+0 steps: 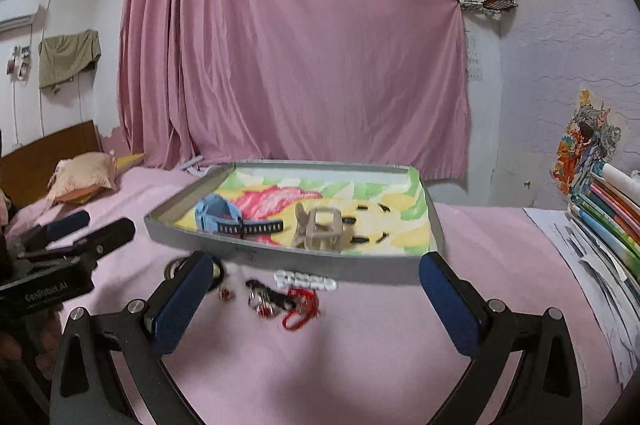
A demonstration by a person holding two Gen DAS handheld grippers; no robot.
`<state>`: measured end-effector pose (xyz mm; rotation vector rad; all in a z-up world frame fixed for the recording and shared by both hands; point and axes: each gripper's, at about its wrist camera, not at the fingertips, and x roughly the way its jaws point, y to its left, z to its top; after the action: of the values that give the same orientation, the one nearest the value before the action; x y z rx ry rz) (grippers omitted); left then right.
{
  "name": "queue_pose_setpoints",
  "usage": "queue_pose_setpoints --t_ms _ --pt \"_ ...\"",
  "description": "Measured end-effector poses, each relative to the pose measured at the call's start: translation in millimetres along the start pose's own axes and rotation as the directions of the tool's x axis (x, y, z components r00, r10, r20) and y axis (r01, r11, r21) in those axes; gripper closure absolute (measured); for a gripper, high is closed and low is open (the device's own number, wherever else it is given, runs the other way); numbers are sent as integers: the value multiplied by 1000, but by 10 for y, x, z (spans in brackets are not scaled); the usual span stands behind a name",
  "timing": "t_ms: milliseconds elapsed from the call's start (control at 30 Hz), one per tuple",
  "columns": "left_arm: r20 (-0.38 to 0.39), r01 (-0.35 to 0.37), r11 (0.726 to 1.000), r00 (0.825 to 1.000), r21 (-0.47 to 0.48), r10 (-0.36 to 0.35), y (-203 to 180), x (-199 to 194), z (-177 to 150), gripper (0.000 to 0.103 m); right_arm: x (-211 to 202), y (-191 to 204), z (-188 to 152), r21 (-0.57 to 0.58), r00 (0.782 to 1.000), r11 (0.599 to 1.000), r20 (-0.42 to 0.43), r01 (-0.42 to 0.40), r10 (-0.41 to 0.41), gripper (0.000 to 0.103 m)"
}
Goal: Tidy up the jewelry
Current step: 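Withdraw both tools from the tray toward the remaining jewelry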
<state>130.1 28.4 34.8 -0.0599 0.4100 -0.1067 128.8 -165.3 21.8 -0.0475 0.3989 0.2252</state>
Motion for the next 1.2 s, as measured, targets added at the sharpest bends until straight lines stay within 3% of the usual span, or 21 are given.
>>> queue_pose_setpoints --t_ms 400,667,767,867,1067,1200 --pt "-83 7 1000 997 15 -5 32 64 -121 8 31 1 -126 -30 998 999 -53 12 -13 0" --pt "-212 56 998 976 35 -47 50 286 -51 8 220 -28 -121 -51 987 999 -164 -14 5 0" --pt "-234 85 996 969 28 -76 44 340 -26 10 290 -68 -129 -22 978 999 -206 -32 26 15" --pt "-263 117 993 959 16 -109 30 399 -11 22 368 -106 -147 -1 968 999 -246 -49 47 29" --pt "-326 166 985 930 -42 -170 19 576 0 51 462 -122 -135 31 956 997 -284 -69 75 42" --pt "-369 168 982 910 -91 -190 41 731 19 62 526 -118 -118 46 947 995 -307 -84 94 43"
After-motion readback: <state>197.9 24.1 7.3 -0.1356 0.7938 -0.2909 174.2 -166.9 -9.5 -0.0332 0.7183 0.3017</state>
